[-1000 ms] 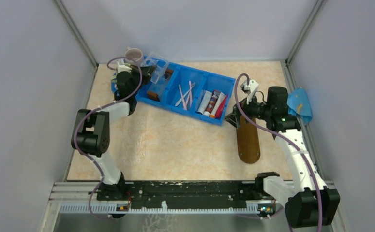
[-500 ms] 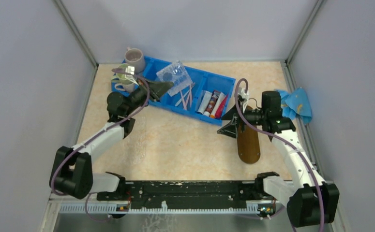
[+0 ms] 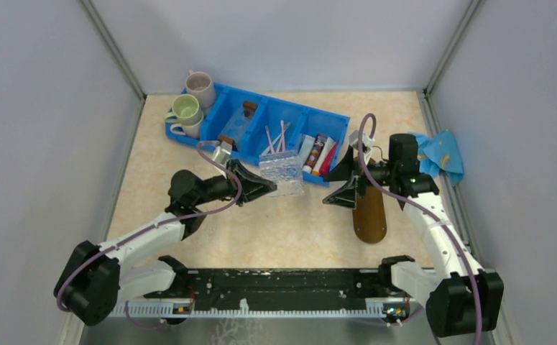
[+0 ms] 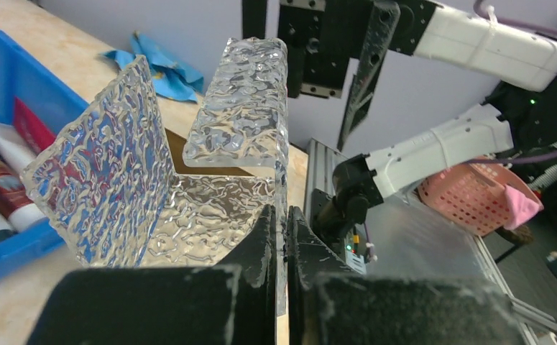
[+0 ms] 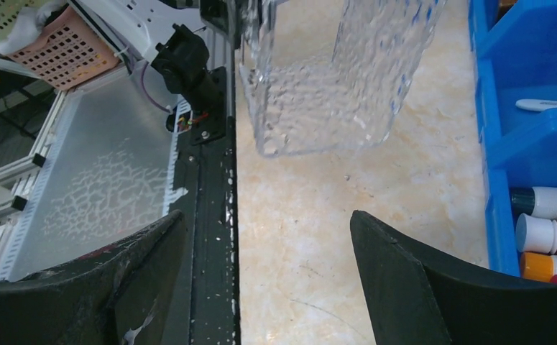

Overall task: Prepare toiletry sets of a toothbrush and toothpaste on the tray
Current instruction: Pick up the toothpaste holder from the storage box.

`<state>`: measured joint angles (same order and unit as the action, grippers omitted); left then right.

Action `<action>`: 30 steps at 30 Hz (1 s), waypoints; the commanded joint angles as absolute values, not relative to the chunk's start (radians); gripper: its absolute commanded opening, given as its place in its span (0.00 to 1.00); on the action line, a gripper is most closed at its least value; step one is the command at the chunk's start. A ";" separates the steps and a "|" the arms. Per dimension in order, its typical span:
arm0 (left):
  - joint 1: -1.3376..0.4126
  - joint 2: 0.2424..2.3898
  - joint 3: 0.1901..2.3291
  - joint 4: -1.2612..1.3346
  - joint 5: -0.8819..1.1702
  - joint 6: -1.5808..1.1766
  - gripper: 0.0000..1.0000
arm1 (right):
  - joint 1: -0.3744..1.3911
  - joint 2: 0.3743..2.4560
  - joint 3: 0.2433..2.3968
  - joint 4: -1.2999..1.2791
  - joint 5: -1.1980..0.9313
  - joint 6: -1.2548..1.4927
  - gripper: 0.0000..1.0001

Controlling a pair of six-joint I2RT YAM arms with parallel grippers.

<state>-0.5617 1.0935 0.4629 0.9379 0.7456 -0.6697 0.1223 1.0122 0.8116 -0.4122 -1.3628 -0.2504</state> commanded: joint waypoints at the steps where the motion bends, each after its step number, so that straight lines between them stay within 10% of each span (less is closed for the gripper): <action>1: -0.627 1.101 0.452 0.997 0.770 -0.581 0.00 | 0.139 1.021 0.808 -0.279 -1.410 -0.192 0.84; 19: -0.811 1.212 0.473 1.026 0.596 -0.481 0.00 | 0.225 1.037 0.733 -0.022 -1.367 0.019 0.62; 30: -0.841 1.250 0.489 1.041 0.550 -0.496 0.06 | 0.249 1.043 0.688 0.140 -1.378 0.147 0.00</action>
<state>-0.8291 1.2537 0.4595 0.9710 0.5709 -0.4995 0.2379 1.0431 0.6922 0.0113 -1.3556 0.0853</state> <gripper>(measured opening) 0.031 0.061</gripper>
